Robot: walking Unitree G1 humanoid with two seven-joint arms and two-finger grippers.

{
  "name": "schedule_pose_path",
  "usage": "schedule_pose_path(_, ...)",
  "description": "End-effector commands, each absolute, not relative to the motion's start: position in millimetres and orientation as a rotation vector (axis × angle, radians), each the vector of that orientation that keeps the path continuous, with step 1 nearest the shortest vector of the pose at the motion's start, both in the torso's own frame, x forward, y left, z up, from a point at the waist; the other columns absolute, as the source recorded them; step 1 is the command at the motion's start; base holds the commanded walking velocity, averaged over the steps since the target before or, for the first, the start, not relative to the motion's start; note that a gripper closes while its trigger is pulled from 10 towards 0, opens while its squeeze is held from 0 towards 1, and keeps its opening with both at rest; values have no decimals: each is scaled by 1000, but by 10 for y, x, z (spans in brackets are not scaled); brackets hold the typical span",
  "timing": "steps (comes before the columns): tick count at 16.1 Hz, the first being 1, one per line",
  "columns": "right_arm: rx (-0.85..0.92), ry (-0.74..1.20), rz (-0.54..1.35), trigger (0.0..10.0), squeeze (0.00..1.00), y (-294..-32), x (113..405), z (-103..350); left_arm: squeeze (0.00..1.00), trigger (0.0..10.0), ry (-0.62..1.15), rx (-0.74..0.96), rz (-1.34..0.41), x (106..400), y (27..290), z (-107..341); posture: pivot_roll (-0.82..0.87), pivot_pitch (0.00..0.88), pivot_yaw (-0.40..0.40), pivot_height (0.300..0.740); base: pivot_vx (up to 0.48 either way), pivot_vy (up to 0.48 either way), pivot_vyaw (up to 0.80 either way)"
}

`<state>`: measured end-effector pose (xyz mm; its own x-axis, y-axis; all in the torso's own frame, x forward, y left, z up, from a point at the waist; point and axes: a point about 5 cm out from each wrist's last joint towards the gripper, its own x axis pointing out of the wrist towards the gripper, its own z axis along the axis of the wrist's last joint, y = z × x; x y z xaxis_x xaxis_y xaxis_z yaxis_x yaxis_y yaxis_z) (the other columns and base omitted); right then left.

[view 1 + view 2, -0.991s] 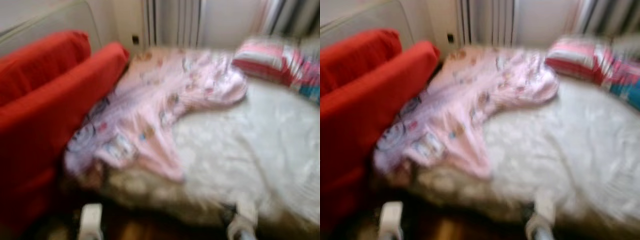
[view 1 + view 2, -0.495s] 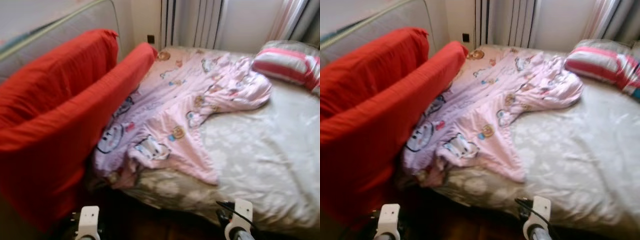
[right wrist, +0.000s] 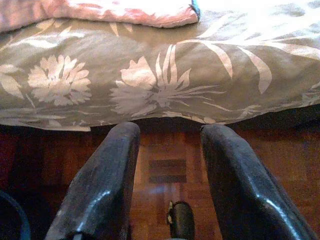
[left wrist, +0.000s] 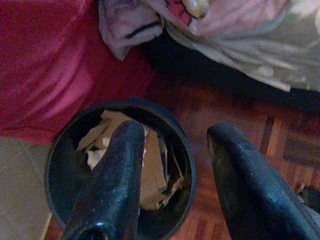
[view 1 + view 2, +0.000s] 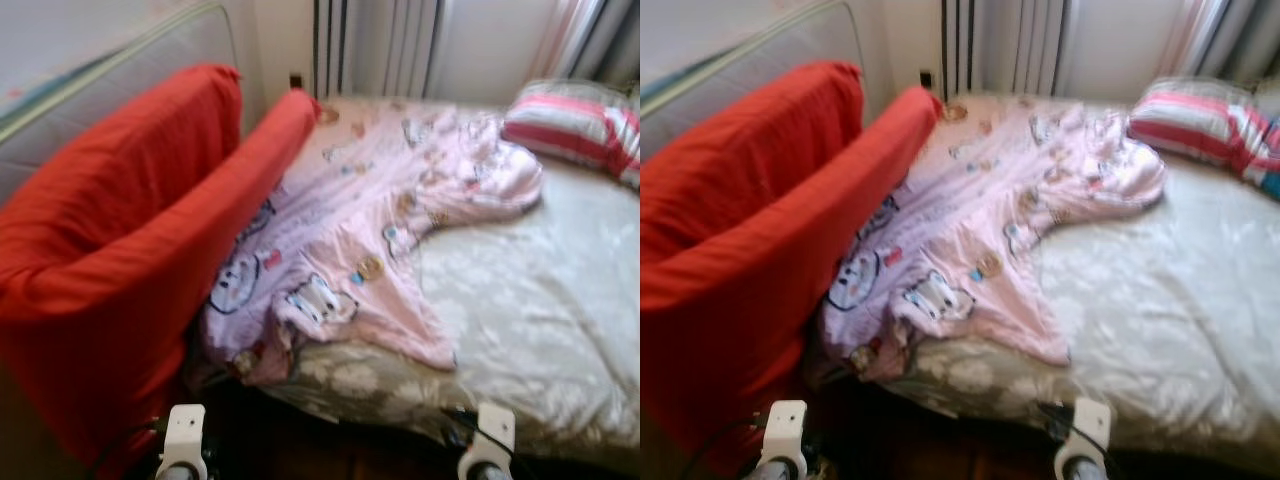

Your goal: Clean up the room

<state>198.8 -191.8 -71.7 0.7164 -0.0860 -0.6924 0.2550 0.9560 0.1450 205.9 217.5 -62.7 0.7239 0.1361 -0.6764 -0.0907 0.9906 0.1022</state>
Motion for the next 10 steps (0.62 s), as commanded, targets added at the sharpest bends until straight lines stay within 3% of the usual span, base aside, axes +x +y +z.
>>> schedule_pose_path(1, 246, 755, -191, 10000, 0, -1892, 1982, -725, 0, 10000, 782, 72, 114, 1981, 2163, -677, 110, 29, 10, 740, 0, 0, 0)
schedule_pose_path(10, 254, 741, -198, 10000, 0, -1890, 2008, -709, 0, 10000, 775, 68, 118, 1992, 2170, -668, 117, 50, 14, 740, 0, 0, 0)
